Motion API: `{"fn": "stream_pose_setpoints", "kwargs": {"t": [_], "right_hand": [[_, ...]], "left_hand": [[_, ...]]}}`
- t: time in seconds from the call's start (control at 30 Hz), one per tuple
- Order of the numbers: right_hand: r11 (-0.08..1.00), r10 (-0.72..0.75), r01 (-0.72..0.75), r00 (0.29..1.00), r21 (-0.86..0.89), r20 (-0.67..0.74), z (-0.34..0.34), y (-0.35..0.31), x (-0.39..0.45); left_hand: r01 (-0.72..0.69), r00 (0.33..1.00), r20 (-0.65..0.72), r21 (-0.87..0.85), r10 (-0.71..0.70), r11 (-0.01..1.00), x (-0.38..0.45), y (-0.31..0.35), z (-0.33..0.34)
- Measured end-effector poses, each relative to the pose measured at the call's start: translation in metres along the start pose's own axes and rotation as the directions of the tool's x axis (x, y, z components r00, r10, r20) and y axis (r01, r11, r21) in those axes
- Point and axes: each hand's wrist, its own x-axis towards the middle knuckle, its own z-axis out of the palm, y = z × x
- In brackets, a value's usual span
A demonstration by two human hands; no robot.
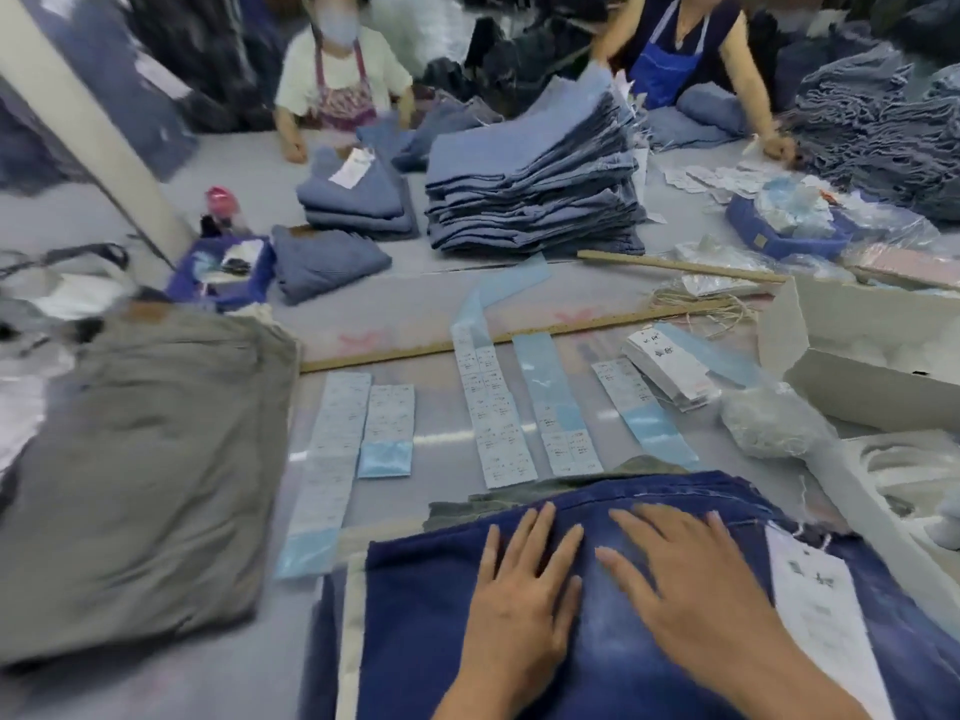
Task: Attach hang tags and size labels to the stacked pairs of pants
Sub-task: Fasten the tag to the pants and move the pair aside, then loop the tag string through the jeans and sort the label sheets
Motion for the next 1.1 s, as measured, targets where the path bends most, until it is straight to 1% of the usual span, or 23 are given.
{"fn": "stream_pose_setpoints", "kwargs": {"t": [0.1, 0.13, 0.17, 0.2, 0.23, 0.27, 0.3, 0.33, 0.37, 0.4, 0.43, 0.47, 0.53, 0.57, 0.6, 0.67, 0.7, 0.77, 0.83, 0.9, 0.97, 1.03, 1.1], "right_hand": [[0.965, -0.25, 0.251, 0.968, 0.074, -0.019, -0.003, -0.067, 0.02], [0.939, -0.32, 0.318, 0.947, 0.131, -0.006, 0.001, -0.09, 0.028], [0.907, -0.387, 0.377, 0.922, 0.187, 0.015, 0.009, -0.111, 0.038], [0.878, -0.438, 0.415, 0.897, 0.238, 0.051, 0.017, -0.132, 0.049], [0.854, -0.482, 0.443, 0.871, 0.274, 0.097, 0.025, -0.152, 0.06], [0.834, -0.523, 0.474, 0.843, 0.284, 0.129, 0.034, -0.171, 0.07], [0.815, -0.559, 0.507, 0.816, 0.28, 0.147, 0.043, -0.189, 0.079], [0.799, -0.586, 0.532, 0.793, 0.282, 0.166, 0.053, -0.205, 0.086], [0.787, -0.604, 0.542, 0.773, 0.296, 0.191, 0.061, -0.221, 0.091], [0.78, -0.614, 0.54, 0.757, 0.315, 0.223, 0.07, -0.236, 0.095], [0.779, -0.619, 0.538, 0.743, 0.321, 0.257, 0.078, -0.249, 0.097], [0.778, -0.624, 0.549, 0.728, 0.305, 0.284, 0.086, -0.26, 0.099], [0.765, -0.644, 0.592, 0.699, 0.253, 0.311, 0.099, -0.277, 0.096], [0.756, -0.654, 0.604, 0.687, 0.251, 0.318, 0.104, -0.282, 0.094], [0.747, -0.664, 0.613, 0.676, 0.257, 0.32, 0.107, -0.285, 0.092], [0.737, -0.675, 0.618, 0.665, 0.273, 0.319, 0.109, -0.286, 0.09], [0.734, -0.68, 0.613, 0.663, 0.292, 0.315, 0.109, -0.285, 0.09], [0.727, -0.68, 0.566, 0.673, 0.389, 0.29, 0.104, -0.284, 0.088], [0.684, -0.637, 0.363, 0.72, 0.633, 0.275, 0.098, -0.286, 0.085], [0.522, -0.557, 0.065, 0.781, 0.851, 0.282, 0.088, -0.292, 0.084], [0.298, -0.468, -0.238, 0.808, 0.924, 0.359, 0.079, -0.299, 0.089], [0.081, -0.418, -0.433, 0.803, 0.898, 0.425, 0.079, -0.302, 0.099], [-0.083, -0.381, -0.533, 0.798, 0.842, 0.467, 0.084, -0.302, 0.107]], "left_hand": [[0.104, 0.995, 0.015, -0.009, -0.103, 0.995, -0.027, -0.039, -0.007], [0.203, 0.979, 0.013, -0.142, -0.203, 0.969, -0.034, -0.054, -0.011], [0.351, 0.927, -0.004, -0.352, -0.376, 0.868, -0.04, -0.069, -0.02], [0.479, 0.817, 0.035, -0.597, -0.576, 0.644, -0.042, -0.084, -0.034], [0.516, 0.656, 0.051, -0.758, -0.753, 0.398, -0.045, -0.104, -0.047], [0.489, 0.443, 0.027, -0.845, -0.896, 0.217, -0.05, -0.129, -0.061], [0.46, 0.206, 0.003, -0.883, -0.979, 0.094, -0.059, -0.156, -0.076], [0.445, -0.029, -0.021, -0.896, -0.999, 0.006, -0.073, -0.184, -0.089], [0.423, -0.216, -0.024, -0.903, -0.976, -0.072, -0.089, -0.213, -0.098], [0.386, -0.332, 0.011, -0.911, -0.943, -0.146, -0.105, -0.239, -0.104], [0.339, -0.378, 0.084, -0.914, -0.922, -0.222, -0.119, -0.26, -0.107], [0.274, -0.375, 0.188, -0.913, -0.908, -0.302, -0.127, -0.275, -0.108], [0.12, -0.32, 0.333, -0.915, -0.887, -0.386, -0.136, -0.297, -0.108], [0.048, -0.303, 0.364, -0.917, -0.881, -0.396, -0.138, -0.304, -0.109], [0.019, -0.322, 0.358, -0.923, -0.876, -0.384, -0.138, -0.311, -0.111], [0.004, -0.356, 0.313, -0.942, -0.881, -0.336, -0.137, -0.324, -0.117], [0.002, -0.345, 0.303, -0.946, -0.888, -0.323, -0.134, -0.327, -0.121], [0.11, -0.317, 0.238, -0.952, -0.918, -0.285, -0.124, -0.331, -0.132], [0.32, -0.328, 0.091, -0.926, -0.94, -0.201, -0.104, -0.329, -0.145], [0.45, -0.291, -0.066, -0.89, -0.954, -0.076, -0.07, -0.318, -0.169], [0.468, -0.184, -0.196, -0.879, -0.963, 0.09, -0.026, -0.3, -0.2], [0.391, -0.068, -0.27, -0.893, -0.96, 0.223, 0.017, -0.276, -0.236], [0.224, 0.036, -0.321, -0.921, -0.947, 0.32, 0.052, -0.243, -0.275]]}}
